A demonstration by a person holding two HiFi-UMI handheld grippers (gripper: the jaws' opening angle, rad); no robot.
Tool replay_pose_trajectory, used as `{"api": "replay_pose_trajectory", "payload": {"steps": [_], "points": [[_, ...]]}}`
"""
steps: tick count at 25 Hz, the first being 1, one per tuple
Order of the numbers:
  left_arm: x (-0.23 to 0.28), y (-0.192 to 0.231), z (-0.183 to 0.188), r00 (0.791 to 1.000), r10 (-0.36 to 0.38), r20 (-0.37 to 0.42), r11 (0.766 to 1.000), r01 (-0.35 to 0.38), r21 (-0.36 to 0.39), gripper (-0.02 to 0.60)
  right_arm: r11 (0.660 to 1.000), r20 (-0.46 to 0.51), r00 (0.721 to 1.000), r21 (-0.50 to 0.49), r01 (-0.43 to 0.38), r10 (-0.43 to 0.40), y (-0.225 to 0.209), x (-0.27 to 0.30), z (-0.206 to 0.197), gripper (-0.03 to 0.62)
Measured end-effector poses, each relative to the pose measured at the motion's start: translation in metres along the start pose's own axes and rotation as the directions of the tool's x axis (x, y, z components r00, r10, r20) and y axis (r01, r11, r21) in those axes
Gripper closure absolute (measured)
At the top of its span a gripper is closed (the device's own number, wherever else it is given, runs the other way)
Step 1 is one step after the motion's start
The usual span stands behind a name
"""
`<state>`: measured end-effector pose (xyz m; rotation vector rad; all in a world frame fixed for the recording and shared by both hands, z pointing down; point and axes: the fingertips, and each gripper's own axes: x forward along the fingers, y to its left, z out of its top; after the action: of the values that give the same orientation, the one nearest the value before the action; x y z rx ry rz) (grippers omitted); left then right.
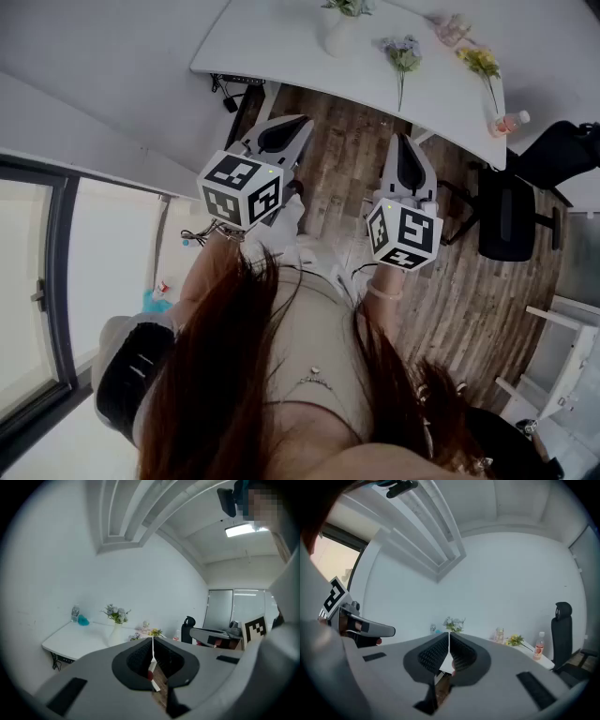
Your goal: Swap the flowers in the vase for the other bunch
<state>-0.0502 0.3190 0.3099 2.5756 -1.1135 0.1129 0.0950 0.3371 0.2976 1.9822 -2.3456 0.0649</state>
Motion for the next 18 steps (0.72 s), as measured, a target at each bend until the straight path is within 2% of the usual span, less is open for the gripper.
{"api": "replay_pose_trajectory", "payload": {"steps": [18], "points": [[0.066,0.056,0.028,1.0,-0.021,0.001,1.0,0.021,-0.007,0.571,0.998,-0.003,1.0,0.07,-0.004,0.005,-0.018,0.078,0.003,0.56]]}}
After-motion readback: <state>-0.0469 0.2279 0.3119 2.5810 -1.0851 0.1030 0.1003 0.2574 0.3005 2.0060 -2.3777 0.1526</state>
